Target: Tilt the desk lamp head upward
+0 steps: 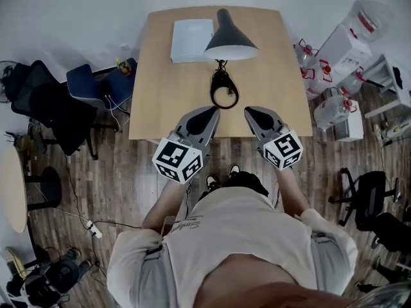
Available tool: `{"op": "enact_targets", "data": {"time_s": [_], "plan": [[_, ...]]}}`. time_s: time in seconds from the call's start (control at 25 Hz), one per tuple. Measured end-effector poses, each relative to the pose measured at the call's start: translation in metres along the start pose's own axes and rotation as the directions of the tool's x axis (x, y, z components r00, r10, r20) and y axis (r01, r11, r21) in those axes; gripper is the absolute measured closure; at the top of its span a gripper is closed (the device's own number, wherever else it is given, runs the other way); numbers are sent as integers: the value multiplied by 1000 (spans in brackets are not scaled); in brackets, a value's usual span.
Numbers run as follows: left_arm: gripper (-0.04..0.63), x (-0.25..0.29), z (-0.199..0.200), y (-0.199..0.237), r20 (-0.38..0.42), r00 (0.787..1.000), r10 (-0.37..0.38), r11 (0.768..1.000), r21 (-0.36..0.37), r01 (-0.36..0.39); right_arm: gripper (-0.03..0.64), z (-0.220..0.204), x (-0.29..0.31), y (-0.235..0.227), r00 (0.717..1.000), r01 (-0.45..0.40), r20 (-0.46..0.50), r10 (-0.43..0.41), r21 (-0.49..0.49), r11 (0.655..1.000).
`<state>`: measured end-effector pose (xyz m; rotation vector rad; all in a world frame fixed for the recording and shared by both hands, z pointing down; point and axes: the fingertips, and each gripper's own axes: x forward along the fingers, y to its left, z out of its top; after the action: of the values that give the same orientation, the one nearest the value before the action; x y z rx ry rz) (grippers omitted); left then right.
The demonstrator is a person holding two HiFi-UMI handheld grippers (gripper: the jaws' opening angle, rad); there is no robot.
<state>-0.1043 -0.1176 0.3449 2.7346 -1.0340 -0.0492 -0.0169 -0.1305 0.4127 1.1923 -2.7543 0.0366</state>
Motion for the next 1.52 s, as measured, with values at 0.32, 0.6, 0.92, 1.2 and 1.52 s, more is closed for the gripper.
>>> {"op": "enact_targets", "data": {"time_s": [0.32, 0.6, 0.92, 1.2, 1.52], "plan": [[578, -4, 16, -14, 2, 998, 57, 997, 56, -57, 621, 32, -7, -3, 996, -59, 58, 61, -35, 998], [580, -1, 7, -14, 16, 997, 76, 994, -84, -74, 621, 49, -21, 3, 990, -81, 110, 86, -43, 996], [578, -4, -4, -8, 3, 989, 149, 989, -8, -149, 621, 50, -28, 9, 991, -96, 88, 101, -69, 993], [578, -8, 6, -3, 16, 985, 169, 984, 49, -170, 621, 61, -27, 10, 990, -90, 101, 98, -81, 993], [578, -6, 5, -11, 34, 990, 138, 990, -7, -138, 621, 57, -34, 4, 994, -60, 84, 67, -80, 995]]}}
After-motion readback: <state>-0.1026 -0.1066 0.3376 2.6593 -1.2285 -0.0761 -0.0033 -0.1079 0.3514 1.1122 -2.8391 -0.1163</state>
